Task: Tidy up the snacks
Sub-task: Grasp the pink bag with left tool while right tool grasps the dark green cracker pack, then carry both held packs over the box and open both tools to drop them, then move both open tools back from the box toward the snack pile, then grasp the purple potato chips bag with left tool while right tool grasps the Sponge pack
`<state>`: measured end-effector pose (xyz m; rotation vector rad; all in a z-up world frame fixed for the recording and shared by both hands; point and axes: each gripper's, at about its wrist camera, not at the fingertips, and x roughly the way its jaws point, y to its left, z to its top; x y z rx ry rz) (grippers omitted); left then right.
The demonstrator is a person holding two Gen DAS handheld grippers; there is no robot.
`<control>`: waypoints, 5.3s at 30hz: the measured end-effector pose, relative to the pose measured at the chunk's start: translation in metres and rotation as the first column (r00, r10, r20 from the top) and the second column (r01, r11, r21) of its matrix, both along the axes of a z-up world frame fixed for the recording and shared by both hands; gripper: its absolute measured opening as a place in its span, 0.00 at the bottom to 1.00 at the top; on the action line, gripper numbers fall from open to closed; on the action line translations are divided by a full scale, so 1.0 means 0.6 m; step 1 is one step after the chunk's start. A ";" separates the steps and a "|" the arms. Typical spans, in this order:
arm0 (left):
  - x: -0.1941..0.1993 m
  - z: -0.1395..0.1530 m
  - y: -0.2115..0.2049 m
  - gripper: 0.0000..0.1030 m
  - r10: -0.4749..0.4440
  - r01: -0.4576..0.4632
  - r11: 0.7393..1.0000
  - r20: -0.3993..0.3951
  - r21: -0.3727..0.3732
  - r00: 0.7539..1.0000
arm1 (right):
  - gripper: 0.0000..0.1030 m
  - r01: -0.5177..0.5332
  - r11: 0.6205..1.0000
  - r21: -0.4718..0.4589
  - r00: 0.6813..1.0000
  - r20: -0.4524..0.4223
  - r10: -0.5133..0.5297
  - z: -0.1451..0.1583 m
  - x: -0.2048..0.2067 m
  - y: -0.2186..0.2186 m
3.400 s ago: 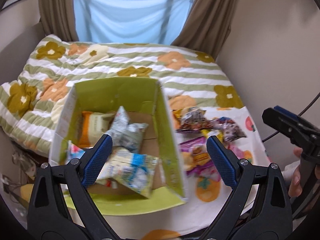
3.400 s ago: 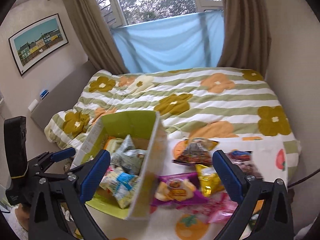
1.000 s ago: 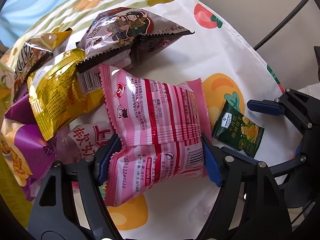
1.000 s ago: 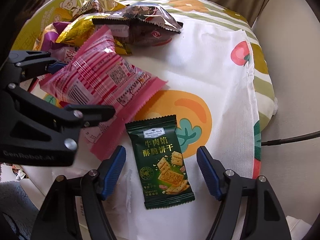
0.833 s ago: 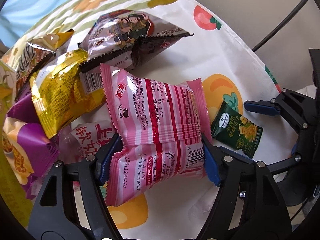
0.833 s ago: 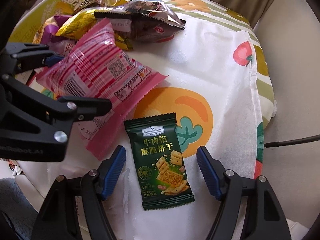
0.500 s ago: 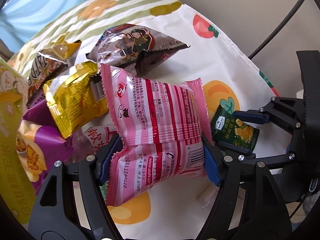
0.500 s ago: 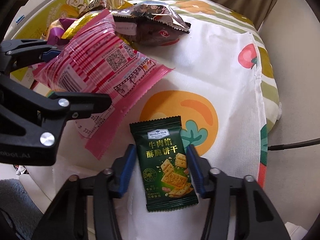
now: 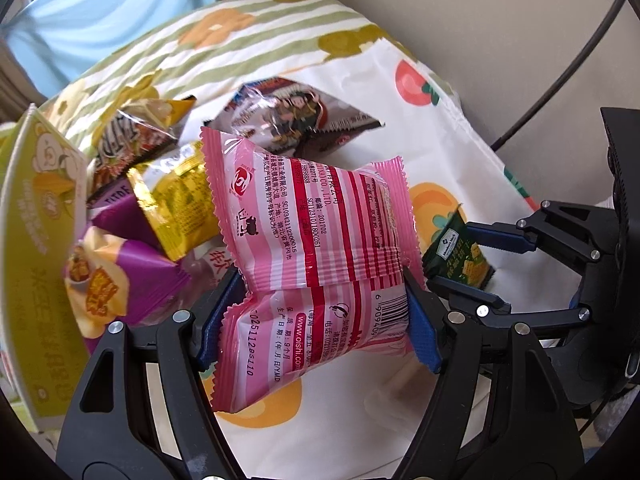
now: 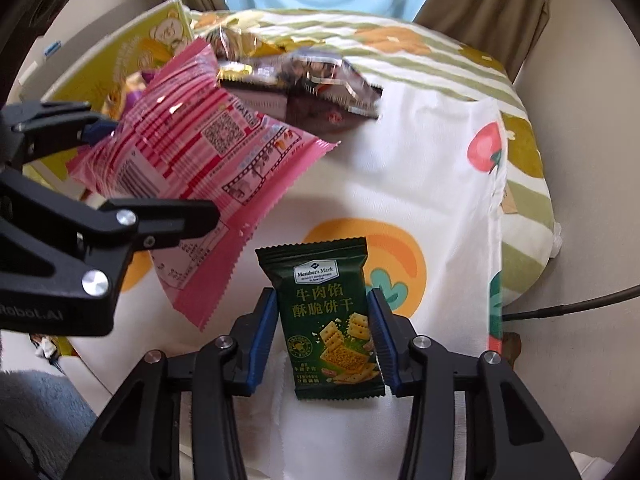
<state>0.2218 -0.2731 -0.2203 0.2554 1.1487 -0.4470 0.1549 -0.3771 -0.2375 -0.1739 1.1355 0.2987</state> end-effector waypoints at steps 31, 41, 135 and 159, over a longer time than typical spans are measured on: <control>-0.024 0.260 0.316 0.69 0.403 -0.386 0.915 0.263 -0.116 0.877 | 0.40 -0.174 0.956 0.236 0.947 0.307 0.097 0.287 0.041 0.143; 0.065 0.256 0.535 0.69 0.452 -0.438 0.892 0.252 -0.115 0.856 | 0.40 -0.238 0.932 0.273 0.929 0.346 0.135 0.321 0.133 0.348; 0.000 0.195 0.277 1.00 0.236 -0.214 0.965 0.151 -0.150 0.960 | 0.94 0.157 0.945 0.286 0.953 0.206 -0.220 0.296 -0.002 0.114; 0.082 0.059 0.188 0.97 0.419 -0.427 0.903 0.116 0.055 0.901 | 0.94 0.128 0.932 0.338 0.987 0.046 -0.153 0.160 0.161 0.001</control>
